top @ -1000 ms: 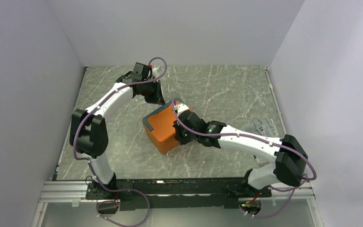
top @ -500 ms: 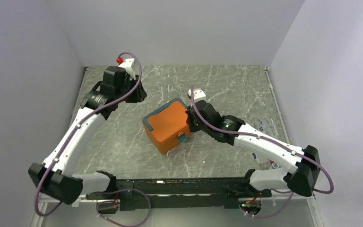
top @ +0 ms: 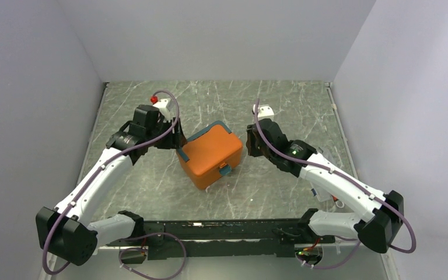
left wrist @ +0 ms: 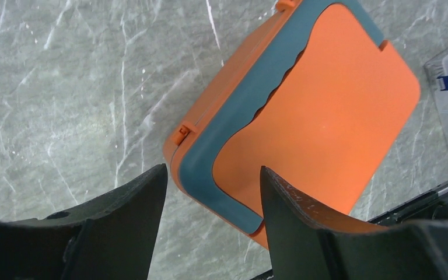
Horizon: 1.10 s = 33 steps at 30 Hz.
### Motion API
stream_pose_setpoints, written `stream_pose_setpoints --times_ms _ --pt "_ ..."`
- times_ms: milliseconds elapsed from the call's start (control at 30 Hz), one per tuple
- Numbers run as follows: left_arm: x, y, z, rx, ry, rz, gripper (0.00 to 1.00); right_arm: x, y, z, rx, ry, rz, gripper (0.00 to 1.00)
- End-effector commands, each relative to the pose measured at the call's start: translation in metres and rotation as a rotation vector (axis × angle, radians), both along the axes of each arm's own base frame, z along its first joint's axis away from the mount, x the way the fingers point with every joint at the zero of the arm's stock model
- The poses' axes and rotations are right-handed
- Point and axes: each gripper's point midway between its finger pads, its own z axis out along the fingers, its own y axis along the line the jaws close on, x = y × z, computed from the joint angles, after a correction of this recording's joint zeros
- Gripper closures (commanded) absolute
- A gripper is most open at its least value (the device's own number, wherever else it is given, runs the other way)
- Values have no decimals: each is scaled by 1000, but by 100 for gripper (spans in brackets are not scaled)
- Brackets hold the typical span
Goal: Organize the medicine kit
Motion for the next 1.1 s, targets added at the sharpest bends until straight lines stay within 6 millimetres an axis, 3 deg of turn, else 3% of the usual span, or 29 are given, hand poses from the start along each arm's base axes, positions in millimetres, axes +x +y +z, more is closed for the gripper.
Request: stream_pose_setpoints --times_ms 0,200,400,800,1067 --pt "14 -15 26 -85 -92 -25 34 -21 -13 -25 16 71 -19 74" --pt "19 -30 30 -143 -84 -67 33 -54 -3 -57 177 154 42 75" --pt "27 -36 35 -150 -93 -83 31 -75 2 -62 452 191 -31 60" --pt "46 -50 -2 -145 -7 -118 33 -72 28 -57 839 269 -134 49" --pt "26 -56 -14 -195 37 -163 33 -68 35 -55 907 284 -151 47"
